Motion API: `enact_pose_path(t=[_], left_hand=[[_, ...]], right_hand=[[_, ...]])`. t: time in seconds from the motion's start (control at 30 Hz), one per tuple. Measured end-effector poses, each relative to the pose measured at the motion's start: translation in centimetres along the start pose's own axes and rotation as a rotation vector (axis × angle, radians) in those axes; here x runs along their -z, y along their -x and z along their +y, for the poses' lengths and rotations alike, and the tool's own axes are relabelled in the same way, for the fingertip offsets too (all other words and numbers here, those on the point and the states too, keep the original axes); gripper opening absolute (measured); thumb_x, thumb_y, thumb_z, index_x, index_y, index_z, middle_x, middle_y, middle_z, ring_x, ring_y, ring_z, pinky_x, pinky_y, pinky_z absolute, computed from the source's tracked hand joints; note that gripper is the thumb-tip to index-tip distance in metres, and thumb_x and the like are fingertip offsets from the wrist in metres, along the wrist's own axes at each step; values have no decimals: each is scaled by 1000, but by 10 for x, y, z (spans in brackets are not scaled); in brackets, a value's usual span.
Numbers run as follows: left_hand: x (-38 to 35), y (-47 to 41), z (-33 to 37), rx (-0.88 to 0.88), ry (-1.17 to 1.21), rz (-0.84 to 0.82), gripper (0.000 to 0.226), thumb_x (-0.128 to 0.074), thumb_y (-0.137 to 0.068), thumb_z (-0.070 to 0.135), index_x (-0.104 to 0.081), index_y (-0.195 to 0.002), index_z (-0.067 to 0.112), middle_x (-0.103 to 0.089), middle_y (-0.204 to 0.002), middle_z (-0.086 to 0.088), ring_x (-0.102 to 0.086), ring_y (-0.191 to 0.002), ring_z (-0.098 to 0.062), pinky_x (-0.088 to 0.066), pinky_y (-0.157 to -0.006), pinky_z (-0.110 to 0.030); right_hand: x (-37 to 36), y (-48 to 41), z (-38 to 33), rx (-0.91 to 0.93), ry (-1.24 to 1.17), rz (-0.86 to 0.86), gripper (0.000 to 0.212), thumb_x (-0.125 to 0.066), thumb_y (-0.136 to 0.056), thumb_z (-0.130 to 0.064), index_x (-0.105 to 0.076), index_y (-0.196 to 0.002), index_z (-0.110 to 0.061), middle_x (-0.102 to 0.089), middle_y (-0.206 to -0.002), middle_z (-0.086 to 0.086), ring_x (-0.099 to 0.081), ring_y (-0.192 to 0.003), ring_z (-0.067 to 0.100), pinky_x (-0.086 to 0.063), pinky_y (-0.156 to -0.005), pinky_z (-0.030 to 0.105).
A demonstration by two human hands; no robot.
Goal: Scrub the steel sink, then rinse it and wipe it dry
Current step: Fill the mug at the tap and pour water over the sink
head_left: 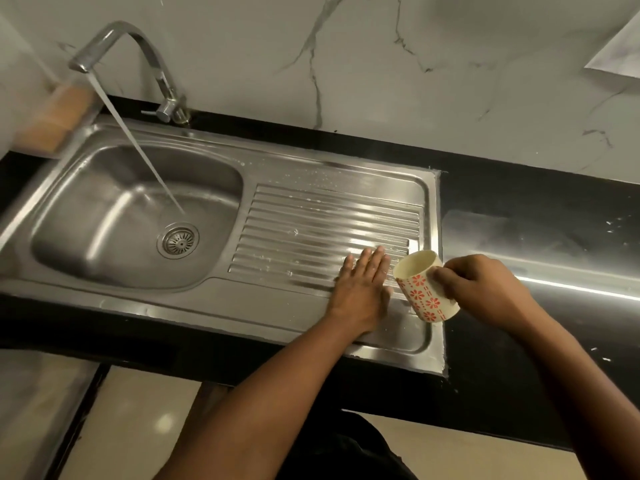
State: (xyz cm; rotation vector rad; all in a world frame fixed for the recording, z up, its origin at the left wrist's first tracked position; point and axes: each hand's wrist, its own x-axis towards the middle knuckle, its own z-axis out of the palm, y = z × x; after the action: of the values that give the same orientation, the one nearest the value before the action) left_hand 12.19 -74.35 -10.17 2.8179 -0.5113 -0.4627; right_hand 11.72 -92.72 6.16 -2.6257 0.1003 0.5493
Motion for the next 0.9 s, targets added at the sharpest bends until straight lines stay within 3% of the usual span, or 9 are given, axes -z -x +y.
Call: enact_pose_path(t=[0.07,0.27,0.33,0.43,0.57,0.7,0.8,0.9], left_hand=[[-3,12,-23,51,27,45,68,-20,-112,44,5,-169,18,13,-177,-2,13,-164,-22,0,-133,-50],[16,57,-150,429,-5,133,70,2,-109,53,14,-167,15,19,-175,-6,15,-163,-24,1,-134,-48],[20,59,-163,444,-20,116,71,-1,-109,51,14,-167,14,18,-176,-8,15,-163,-25,3,-133,-48],[16,50,-132,488,21,118,77,-5,-108,55,15,-165,6,21,-174,-16,16,-163,-31,6,-133,-48],[5,25,-51,378,65,86,79,-11,-110,54,17,-164,2,25,-171,-19,20,-161,-34,5,-133,-50],[-8,-1,21,220,54,5,81,-18,-111,51,19,-163,2,30,-169,-20,28,-158,-34,7,-132,-51],[-7,0,20,189,21,-11,77,-15,-111,51,15,-165,5,29,-171,-16,28,-159,-29,5,-133,-51],[-2,18,-25,198,3,26,74,-8,-110,53,16,-166,11,25,-173,-11,22,-161,-27,1,-133,-49]], right_hand=[[2,3,0,-4,-25,18,38,-57,-101,-46,-71,-72,-26,-73,-70,-10,-68,-63,6,-47,-57,27],[-5,13,1,12,-192,31,33,-58,-102,-40,-75,-80,-21,-75,-69,-8,-70,-62,5,-52,-56,31],[-11,15,3,31,-228,30,36,-58,-102,-41,-75,-79,-19,-75,-71,-8,-70,-63,9,-56,-60,38],[-18,17,9,32,-275,35,36,-57,-103,-40,-75,-80,-18,-76,-74,-8,-71,-65,7,-58,-65,36],[-21,25,21,25,-335,40,37,-58,-102,-40,-76,-79,-18,-77,-76,-8,-73,-67,9,-60,-64,36],[-19,33,31,-1,-344,37,35,-60,-102,-36,-75,-76,-19,-76,-73,-8,-70,-64,2,-47,-51,16],[-16,37,39,-4,-350,50,34,-61,-101,-35,-75,-75,-18,-76,-78,-6,-68,-63,-4,-46,-48,12],[-17,37,44,-8,-365,40,30,-61,-100,-35,-76,-81,-19,-76,-85,-5,-66,-59,-6,-46,-47,10]])
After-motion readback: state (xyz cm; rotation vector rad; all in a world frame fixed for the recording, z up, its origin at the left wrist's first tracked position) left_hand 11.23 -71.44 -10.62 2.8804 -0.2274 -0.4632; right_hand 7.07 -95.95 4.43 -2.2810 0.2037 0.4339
